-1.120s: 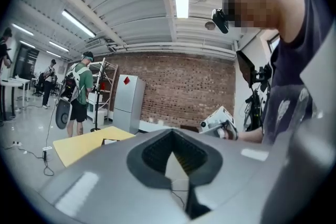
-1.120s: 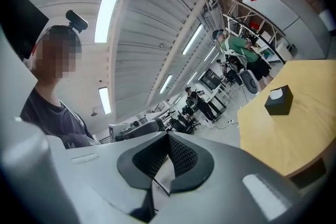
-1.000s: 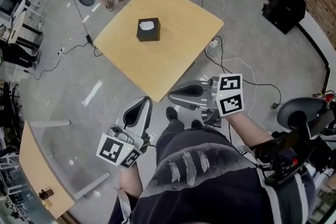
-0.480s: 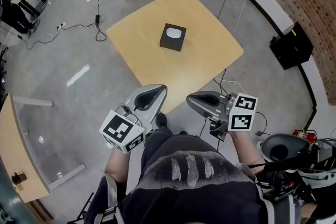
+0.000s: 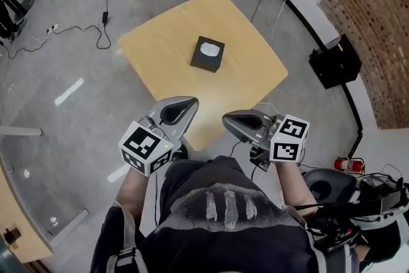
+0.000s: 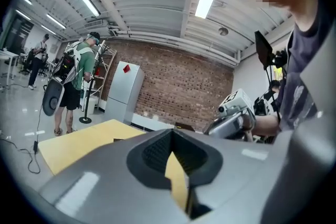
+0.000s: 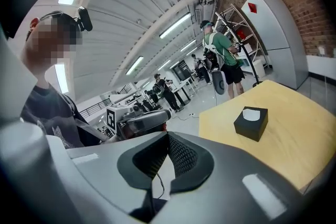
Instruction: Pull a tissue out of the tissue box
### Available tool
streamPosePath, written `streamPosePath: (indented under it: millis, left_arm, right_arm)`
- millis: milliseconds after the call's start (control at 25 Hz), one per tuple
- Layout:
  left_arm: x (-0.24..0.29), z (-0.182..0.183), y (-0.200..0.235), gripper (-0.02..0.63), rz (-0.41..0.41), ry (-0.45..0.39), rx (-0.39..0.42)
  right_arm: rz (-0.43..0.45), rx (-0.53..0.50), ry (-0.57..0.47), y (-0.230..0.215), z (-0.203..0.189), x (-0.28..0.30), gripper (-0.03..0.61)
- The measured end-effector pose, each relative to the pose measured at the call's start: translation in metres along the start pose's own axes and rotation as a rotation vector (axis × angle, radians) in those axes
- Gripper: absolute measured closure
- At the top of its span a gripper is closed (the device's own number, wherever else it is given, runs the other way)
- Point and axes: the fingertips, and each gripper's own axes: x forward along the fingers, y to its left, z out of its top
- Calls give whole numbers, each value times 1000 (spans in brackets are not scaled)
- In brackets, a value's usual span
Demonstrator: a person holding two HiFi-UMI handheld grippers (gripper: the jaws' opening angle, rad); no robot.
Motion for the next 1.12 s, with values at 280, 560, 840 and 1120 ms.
streamPosePath:
  millis: [280,560,840,1120]
  left_arm:
    - [27,-1,24,614,12,44,36]
    - [61,-4,40,614,62,91,45]
    - [126,-18,61,614,135,177,97]
    - [175,-62,83,614,155,346,146]
  right_arm:
    - [-70,-7,25,-38,11,-4,580]
    - [-43,-53,13,-84,34,3,580]
    - [70,-66,54,-126,50,12,580]
    - [102,-5,42,-174,58,7,580]
